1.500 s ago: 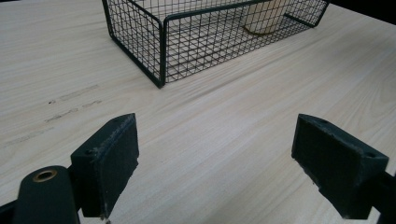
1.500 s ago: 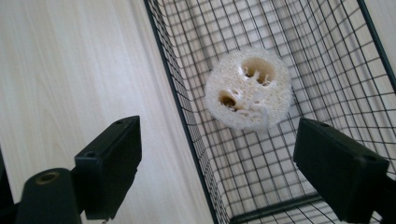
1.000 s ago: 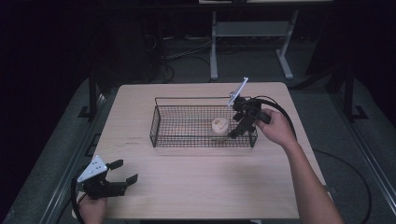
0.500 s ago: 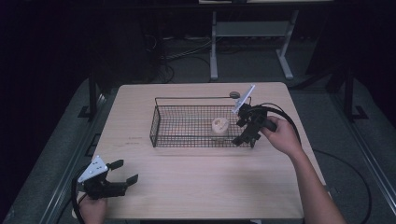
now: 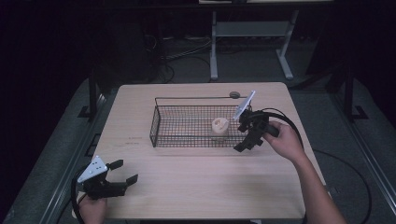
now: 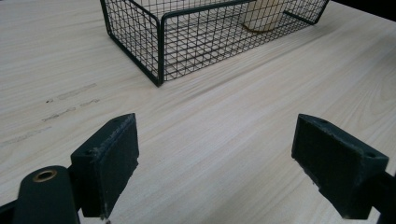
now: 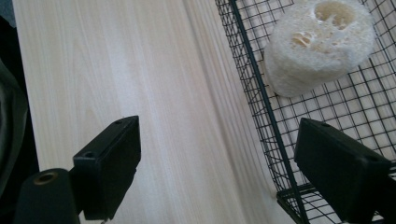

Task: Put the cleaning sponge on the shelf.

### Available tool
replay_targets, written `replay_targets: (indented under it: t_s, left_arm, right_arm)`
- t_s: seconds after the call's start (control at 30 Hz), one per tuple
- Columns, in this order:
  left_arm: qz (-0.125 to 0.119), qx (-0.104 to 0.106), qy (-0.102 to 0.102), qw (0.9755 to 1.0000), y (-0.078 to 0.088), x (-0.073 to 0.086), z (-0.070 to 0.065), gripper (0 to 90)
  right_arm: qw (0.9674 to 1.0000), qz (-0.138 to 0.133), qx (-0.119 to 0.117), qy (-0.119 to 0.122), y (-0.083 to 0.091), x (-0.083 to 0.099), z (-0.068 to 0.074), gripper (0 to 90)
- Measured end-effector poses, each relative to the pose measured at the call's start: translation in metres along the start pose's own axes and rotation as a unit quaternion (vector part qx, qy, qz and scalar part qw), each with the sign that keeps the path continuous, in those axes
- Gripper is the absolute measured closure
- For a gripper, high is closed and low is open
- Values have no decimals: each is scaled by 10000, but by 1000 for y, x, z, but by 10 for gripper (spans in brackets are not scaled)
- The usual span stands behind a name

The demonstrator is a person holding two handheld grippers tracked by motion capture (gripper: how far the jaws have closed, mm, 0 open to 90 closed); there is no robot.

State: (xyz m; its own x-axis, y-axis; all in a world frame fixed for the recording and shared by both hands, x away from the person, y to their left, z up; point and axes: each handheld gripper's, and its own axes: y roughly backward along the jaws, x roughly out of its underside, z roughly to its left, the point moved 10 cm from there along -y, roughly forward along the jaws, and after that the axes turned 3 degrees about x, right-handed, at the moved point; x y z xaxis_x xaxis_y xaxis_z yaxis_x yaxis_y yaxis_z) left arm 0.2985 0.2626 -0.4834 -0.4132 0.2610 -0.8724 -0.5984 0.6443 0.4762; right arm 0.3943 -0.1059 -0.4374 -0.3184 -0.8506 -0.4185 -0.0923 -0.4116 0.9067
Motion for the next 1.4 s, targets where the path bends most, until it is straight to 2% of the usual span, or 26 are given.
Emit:
replay_targets:
  t_s: [0.1, 0.27, 0.37, 0.47, 0.57, 0.63, 0.7, 0.87, 1.0, 1.07, 1.1, 1.17, 1.3, 1.4]
  left_arm:
    - [1, 0, 5, 10000, 0, 0, 0, 137]
    - [19, 8, -11, 10000, -1, 0, 0, 137]
    - [14, 6, -2, 10000, -1, 0, 0, 137]
    - [5, 7, -7, 10000, 0, 0, 0, 137]
    - [18, 6, 0, 10000, -1, 0, 0, 137]
    - [16, 11, -13, 10000, -1, 0, -1, 137]
    - [18, 16, -10, 10000, -1, 0, -1, 136]
    - [17, 13, -7, 10000, -1, 0, -1, 137]
    - [13, 10, -2, 10000, -1, 0, -1, 137]
    - [15, 17, -12, 10000, -1, 0, -1, 137]
    - [15, 17, -14, 10000, -1, 0, -1, 137]
    - [17, 10, -13, 10000, -1, 0, -1, 136]
    - [24, 10, -14, 10000, -2, 0, -2, 137]
    - [26, 10, -13, 10000, -2, 0, -2, 136]
  right_arm:
    - [10000, 31, -5, 89, -1, 0, 4, 146]
    - [9999, -97, -63, 35, -4, 2, 6, 146]
    - [9999, 15, -113, 15, -8, 9, 8, 147]
    - [9998, -73, -178, 3, -11, 12, 10, 147]
    - [9999, -1, -107, -75, -14, 19, 9, 147]
    - [9997, -123, -166, -93, -13, 19, 11, 146]
    - [9997, -130, -167, -92, -14, 21, 12, 146]
    - [9998, -16, -134, -139, -17, 30, 13, 146]
    - [9996, -125, -194, -168, -20, 35, 17, 146]
    - [9997, -2, -168, -161, -22, 40, 19, 147]
    - [9998, -58, -149, -146, -23, 40, 19, 147]
    - [9994, -173, -253, -163, -23, 41, 23, 146]
    - [9997, -67, -184, -152, -25, 48, 24, 147]
    - [9994, -202, -213, -207, -25, 50, 26, 146]
